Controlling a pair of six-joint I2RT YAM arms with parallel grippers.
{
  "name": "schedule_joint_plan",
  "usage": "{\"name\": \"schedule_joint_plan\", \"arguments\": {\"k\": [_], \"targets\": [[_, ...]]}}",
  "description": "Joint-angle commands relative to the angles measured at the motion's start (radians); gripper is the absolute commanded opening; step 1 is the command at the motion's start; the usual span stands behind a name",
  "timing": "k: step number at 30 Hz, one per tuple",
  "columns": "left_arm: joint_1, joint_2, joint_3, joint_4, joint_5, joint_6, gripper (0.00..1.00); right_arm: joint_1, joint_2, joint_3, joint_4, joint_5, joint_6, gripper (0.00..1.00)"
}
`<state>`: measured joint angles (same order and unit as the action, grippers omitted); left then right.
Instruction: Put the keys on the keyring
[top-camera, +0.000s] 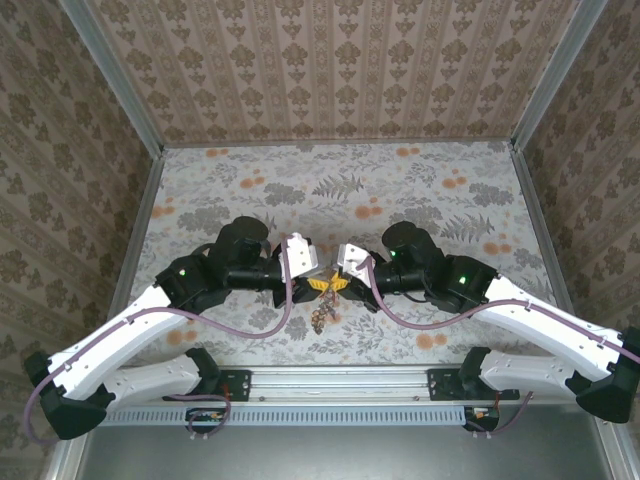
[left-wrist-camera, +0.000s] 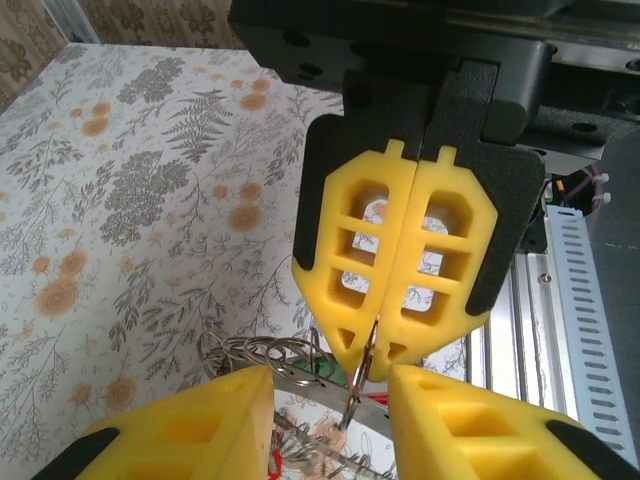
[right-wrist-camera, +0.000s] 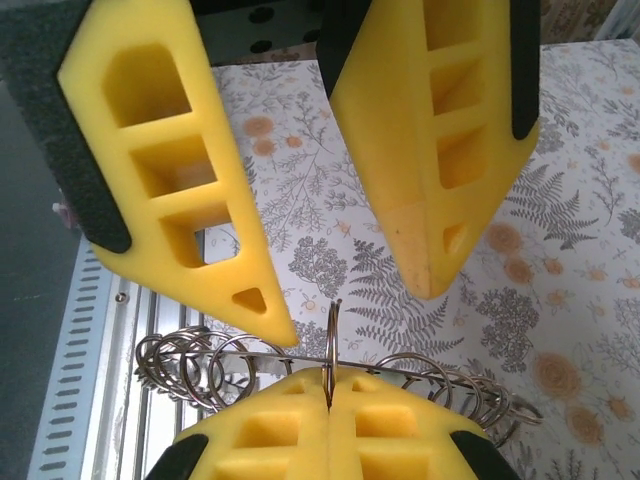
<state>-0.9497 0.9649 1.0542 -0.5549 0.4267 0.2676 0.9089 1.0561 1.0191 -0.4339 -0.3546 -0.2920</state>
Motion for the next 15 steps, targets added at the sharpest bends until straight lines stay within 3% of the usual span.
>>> {"name": "schedule_joint_plan", "arguments": {"k": [1, 15], "targets": [[-0.004, -0.006, -0.009, 0.036, 0.036, 0.018, 0.32, 0.007, -0.020, 0.040, 0.046, -0.047, 0.003, 0.00], [-0.004, -0.008, -0.049, 0.025, 0.028, 0.000, 0.28, -0.001, -0.041, 0.038, 0.059, -0.065, 0.002, 0.00]]}}
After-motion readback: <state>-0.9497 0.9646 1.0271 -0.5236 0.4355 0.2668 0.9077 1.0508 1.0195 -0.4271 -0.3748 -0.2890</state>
